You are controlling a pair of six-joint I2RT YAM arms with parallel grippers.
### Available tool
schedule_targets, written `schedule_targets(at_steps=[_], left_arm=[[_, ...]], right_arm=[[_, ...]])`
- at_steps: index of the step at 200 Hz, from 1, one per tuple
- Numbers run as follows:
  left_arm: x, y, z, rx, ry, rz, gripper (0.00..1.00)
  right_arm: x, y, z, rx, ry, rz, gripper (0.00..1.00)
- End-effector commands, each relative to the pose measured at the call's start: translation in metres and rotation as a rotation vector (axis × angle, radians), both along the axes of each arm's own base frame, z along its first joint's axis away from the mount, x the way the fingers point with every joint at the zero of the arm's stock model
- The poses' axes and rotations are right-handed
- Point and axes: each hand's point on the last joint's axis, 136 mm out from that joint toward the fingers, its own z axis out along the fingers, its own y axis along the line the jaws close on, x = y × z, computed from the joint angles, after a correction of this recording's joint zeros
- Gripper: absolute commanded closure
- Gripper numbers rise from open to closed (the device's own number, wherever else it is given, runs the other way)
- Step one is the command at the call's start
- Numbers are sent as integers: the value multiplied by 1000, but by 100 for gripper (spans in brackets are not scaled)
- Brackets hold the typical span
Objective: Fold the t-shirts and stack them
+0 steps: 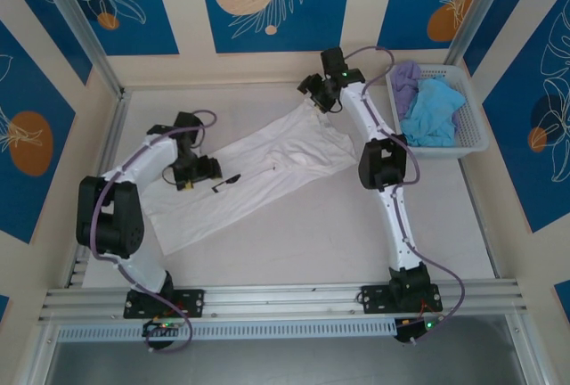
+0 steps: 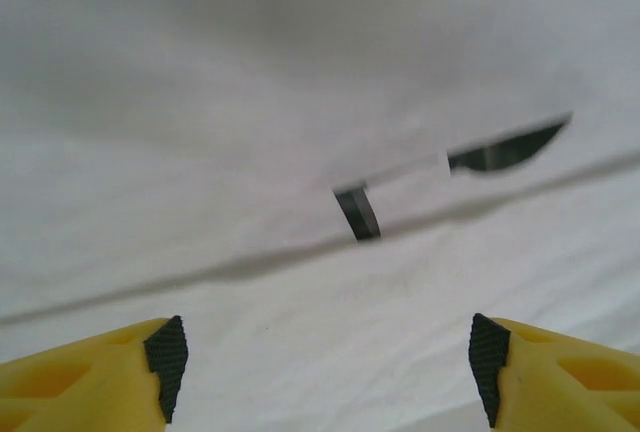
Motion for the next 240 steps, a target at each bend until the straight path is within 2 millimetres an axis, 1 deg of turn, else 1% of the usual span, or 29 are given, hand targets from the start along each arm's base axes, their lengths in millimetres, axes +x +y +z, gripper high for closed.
schedule_targets(at_steps=[1,7,20,21,24,25,27,30,35,36,39,40,44,47,50,55,57,75,88,90,91,108,137,149,168,184,209,227,240], left_arm=[[-30,-19,-12,-24,47,-102,35],[-37,-23,-18,-33,66,-110,38],[-50,-26,-30,-41,104,-120,42],[-51,-26,-31,-40,107,-120,42],[-54,-25,-33,-37,113,-120,43],[-54,-25,-34,-37,115,-120,43],[-56,-25,-36,-36,123,-120,43],[-59,-25,-39,-32,132,-120,43],[-63,-24,-44,-30,149,-119,43],[-63,-24,-44,-29,153,-118,43],[-65,-24,-47,-27,162,-117,44],[-66,-24,-48,-27,165,-117,44],[-69,-24,-52,-24,182,-116,45],[-71,-24,-54,-24,191,-115,45],[-72,-25,-56,-26,197,-118,45],[-74,-28,-59,-28,210,-122,45],[-75,-29,-61,-27,214,-126,45],[-80,-40,-71,-26,239,-131,46],[-82,-54,-75,-28,254,-135,46],[-82,-56,-75,-29,254,-137,46],[-81,-57,-76,-30,254,-134,46],[-81,-80,-77,-42,260,-132,46],[-83,-122,-75,-45,278,-111,45],[-85,-144,-69,-44,273,-114,45],[-88,-180,-62,-39,261,-109,42],[-93,-215,-59,-66,254,-97,41],[-100,-273,-57,-108,251,-89,40],[-107,-319,-48,-153,235,-106,38],[-114,-347,-42,-176,234,-128,36]], right_arm=[[-43,-3,103,-158,-161,116,32],[-55,-8,112,-180,-159,113,32],[-83,-17,120,-219,-136,117,32],[-85,-18,118,-223,-130,116,32],[-92,-20,121,-230,-130,115,32],[-93,-21,119,-234,-123,114,32],[-98,-23,125,-235,-134,112,32],[-105,-26,127,-239,-131,110,32],[-115,-29,126,-246,-127,106,32],[-117,-30,122,-249,-119,107,32],[-125,-34,124,-249,-121,101,32],[-127,-34,121,-251,-115,100,32],[-136,-38,122,-248,-113,96,32],[-143,-40,128,-241,-128,90,32],[-150,-43,122,-242,-114,89,31],[-162,-47,126,-234,-120,81,32],[-166,-49,122,-235,-109,80,32],[-206,-65,119,-218,-94,58,31],[-232,-73,114,-200,-74,53,31],[-236,-74,109,-201,-59,56,31],[-238,-74,112,-196,-66,56,31],[-269,-83,106,-189,-33,66,31],[-317,-105,102,-198,10,40,31],[-336,-112,103,-186,20,22,31],[-364,-122,98,-182,38,4,31],[-387,-130,93,-181,54,-11,31],[-421,-149,75,-197,85,-67,31],[-438,-158,65,-193,94,-100,30],[-445,-163,58,-199,99,-116,29]])
